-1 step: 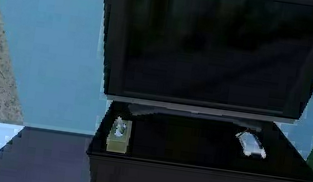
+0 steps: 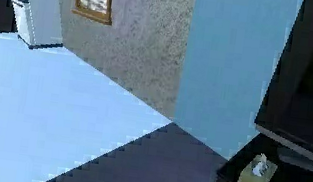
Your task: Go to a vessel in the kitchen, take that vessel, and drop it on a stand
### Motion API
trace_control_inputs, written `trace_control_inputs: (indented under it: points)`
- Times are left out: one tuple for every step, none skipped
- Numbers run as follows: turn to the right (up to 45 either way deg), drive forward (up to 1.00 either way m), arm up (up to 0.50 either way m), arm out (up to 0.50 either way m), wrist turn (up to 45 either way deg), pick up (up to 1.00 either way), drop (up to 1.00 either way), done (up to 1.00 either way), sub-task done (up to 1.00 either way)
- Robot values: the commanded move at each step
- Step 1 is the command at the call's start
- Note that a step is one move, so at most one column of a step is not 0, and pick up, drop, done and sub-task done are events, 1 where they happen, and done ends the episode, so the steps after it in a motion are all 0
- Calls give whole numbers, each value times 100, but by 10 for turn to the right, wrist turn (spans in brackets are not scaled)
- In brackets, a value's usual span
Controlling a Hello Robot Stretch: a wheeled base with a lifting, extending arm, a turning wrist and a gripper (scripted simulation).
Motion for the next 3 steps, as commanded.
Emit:
trace_control_inputs:
  points:
    - [-420, 0, 0, 0, 0, 0, 0, 0, 0]
    - [0, 100, 0, 0, 0, 0, 0, 0, 0]
    - [0, 100, 0, 0, 0, 0, 0, 0, 0]
